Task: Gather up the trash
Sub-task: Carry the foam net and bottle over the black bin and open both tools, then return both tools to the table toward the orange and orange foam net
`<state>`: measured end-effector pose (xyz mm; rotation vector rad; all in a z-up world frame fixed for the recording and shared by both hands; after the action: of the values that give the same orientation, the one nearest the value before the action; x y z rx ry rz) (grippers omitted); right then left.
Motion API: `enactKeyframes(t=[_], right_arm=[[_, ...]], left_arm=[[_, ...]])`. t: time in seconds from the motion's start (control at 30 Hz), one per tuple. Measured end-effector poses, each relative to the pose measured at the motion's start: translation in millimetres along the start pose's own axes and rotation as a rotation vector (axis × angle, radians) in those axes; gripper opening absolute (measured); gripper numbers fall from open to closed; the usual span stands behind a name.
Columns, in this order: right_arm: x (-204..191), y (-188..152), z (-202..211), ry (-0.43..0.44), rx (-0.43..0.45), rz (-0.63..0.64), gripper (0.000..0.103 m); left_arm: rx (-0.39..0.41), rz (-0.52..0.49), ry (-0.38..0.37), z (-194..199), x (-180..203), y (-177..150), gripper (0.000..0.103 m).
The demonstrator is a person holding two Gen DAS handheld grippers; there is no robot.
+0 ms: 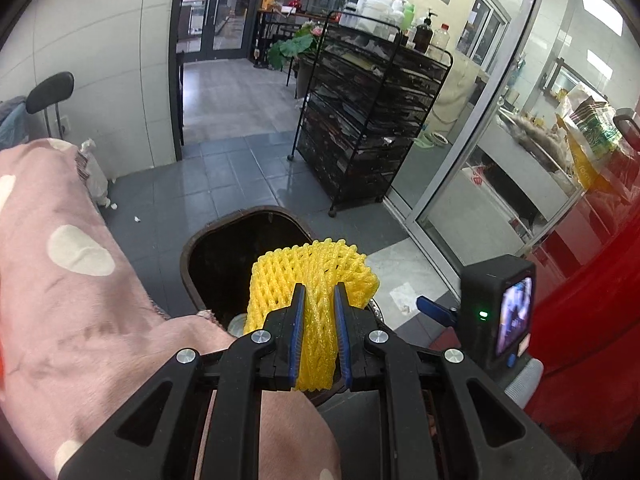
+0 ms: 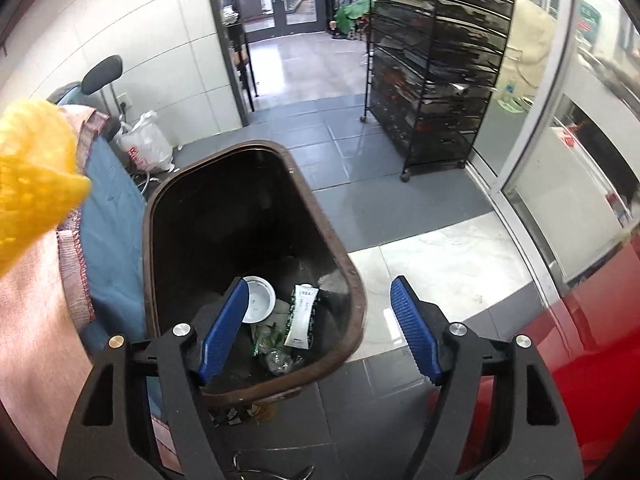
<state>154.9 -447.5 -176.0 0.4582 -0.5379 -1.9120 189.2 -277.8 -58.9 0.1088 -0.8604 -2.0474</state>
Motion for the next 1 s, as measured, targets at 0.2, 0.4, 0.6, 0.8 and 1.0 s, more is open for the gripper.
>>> enactKeyframes(t=[0.2, 0.4, 0.6, 0.8, 1.0], right_arm=[[15, -4, 9, -0.005, 0.01, -0.037, 0.073], [22, -6, 15, -0.022, 0.012, -0.042, 0.073], [28, -6, 21, -0.032, 0.018, -0.052, 0.073], [27, -5, 25, -0.029, 0.027, -0.051, 0.073], [27, -4, 28, -0.021, 0.031, -0.051, 0.073]], left_arm=[[-0.055, -0.004, 0.01, -27, 4, 2, 0.015], [-0.09, -0.007, 0.023, -44, 4, 2, 0.015], [-0.089, -0.012, 0.03, -49, 5, 3, 0.057], [-0.065, -0.009, 0.026, -47, 6, 5, 0.078], [-0.045, -0.02, 0.016, -39, 9, 7, 0.081]])
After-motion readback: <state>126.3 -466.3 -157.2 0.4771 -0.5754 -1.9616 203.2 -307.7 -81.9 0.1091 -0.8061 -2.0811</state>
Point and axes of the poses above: each gripper's, at about its wrist camera, not at the fingertips, and z roughly against the way its jaws point, x to its right, y to its top, the point moved 1 cm from there along -z, roughly the way its jaws point, and after that the axes turned 1 degree about -x, right-handed, at the moved point
